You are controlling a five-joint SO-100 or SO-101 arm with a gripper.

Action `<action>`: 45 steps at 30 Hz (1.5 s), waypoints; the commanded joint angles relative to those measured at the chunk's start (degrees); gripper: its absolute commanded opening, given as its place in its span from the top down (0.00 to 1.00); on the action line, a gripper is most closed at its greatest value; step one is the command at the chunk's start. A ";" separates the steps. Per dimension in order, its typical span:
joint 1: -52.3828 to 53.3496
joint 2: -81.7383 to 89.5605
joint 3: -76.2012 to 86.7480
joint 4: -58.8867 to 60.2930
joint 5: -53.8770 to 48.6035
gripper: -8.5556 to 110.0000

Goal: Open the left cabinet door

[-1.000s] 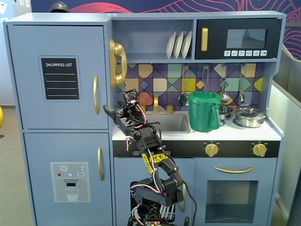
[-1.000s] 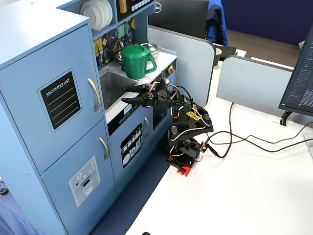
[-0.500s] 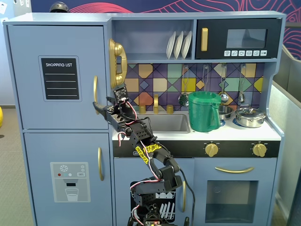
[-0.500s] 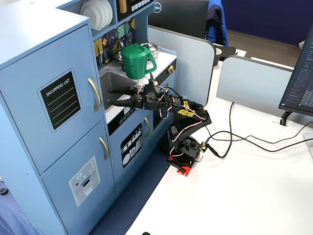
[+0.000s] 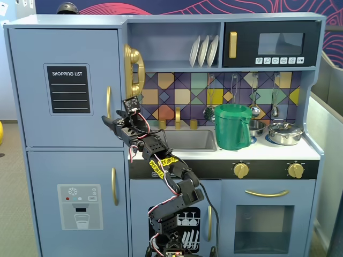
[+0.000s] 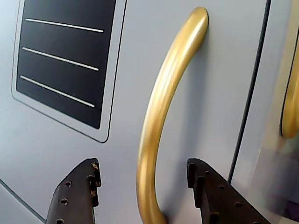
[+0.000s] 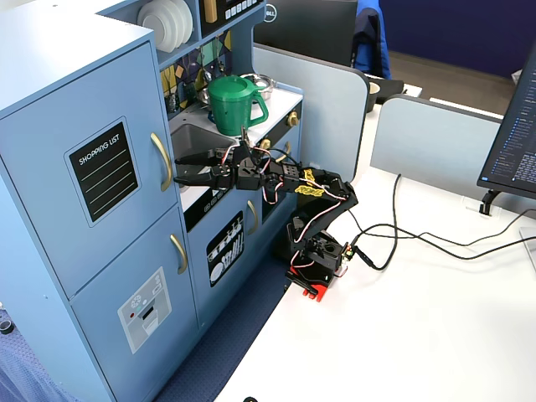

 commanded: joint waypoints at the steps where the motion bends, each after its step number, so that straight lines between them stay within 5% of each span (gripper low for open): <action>1: -0.44 -1.58 -4.66 -2.29 0.09 0.79; 21: -10.55 -3.52 -0.88 -7.65 -6.50 0.80; 35: -25.31 8.79 11.87 -13.27 -22.68 0.80; 45: -23.73 17.93 16.35 -14.06 -24.96 0.81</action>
